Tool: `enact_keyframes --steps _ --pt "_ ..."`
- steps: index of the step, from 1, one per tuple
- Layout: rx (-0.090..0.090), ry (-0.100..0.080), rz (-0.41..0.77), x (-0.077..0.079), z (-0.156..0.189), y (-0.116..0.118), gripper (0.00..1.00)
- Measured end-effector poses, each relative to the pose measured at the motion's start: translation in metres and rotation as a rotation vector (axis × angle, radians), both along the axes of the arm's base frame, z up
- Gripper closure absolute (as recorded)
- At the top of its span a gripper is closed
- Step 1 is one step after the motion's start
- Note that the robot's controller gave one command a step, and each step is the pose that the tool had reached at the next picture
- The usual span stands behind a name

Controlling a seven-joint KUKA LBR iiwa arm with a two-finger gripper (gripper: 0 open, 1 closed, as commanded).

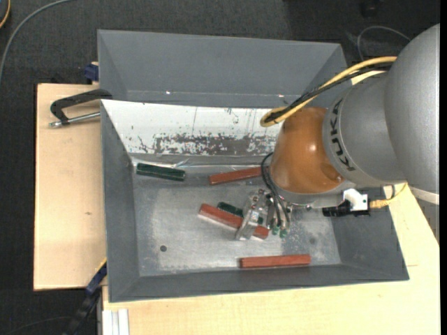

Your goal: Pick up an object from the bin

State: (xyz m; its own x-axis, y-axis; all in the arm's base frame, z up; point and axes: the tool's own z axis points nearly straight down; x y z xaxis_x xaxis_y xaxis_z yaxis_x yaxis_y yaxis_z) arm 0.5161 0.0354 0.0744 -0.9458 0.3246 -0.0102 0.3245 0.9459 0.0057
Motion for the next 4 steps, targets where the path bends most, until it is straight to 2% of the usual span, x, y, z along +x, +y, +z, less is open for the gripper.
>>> enact_keyframes --steps 1,2,3,4 --pt "-0.001 0.009 0.0 -0.003 -0.004 0.0 0.0" --pt "-0.002 0.006 0.09 -0.002 -0.003 0.027 0.0" --pt "-0.002 0.002 0.09 0.0 -0.001 0.027 1.0" --pt "-0.002 0.007 0.091 -0.002 -0.004 0.027 0.0"
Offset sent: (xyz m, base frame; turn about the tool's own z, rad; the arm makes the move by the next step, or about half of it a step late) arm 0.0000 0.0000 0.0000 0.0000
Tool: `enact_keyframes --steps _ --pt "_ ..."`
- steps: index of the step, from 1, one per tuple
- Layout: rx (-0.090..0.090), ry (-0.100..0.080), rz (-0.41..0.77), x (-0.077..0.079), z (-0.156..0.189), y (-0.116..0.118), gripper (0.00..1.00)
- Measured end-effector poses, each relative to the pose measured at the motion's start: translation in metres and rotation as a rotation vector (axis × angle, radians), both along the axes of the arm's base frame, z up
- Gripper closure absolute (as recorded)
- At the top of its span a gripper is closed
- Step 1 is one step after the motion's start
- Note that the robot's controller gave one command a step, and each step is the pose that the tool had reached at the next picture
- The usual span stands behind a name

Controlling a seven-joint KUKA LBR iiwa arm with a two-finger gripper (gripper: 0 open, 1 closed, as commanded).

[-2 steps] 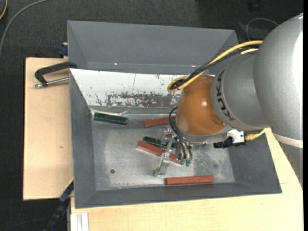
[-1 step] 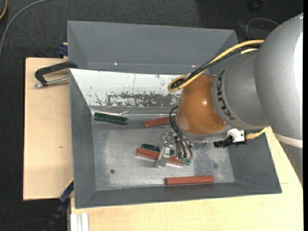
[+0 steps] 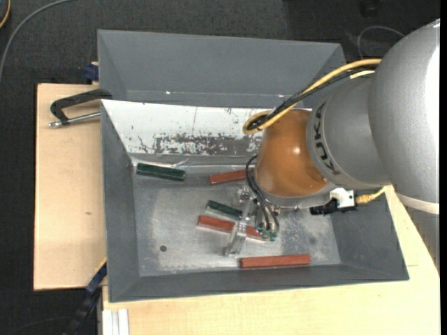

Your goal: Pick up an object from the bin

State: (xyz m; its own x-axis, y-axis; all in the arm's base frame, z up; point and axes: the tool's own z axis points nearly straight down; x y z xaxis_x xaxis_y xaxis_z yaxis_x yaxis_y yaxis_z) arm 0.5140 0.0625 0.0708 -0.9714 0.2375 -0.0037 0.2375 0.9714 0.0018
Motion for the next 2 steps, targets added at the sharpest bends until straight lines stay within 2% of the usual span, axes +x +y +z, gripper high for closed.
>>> enact_keyframes --steps 1,2 --pt "0.0 0.001 0.0 0.0 0.0 0.0 1.0" --pt "0.002 -0.011 -0.069 0.024 0.18 0.007 1.0"
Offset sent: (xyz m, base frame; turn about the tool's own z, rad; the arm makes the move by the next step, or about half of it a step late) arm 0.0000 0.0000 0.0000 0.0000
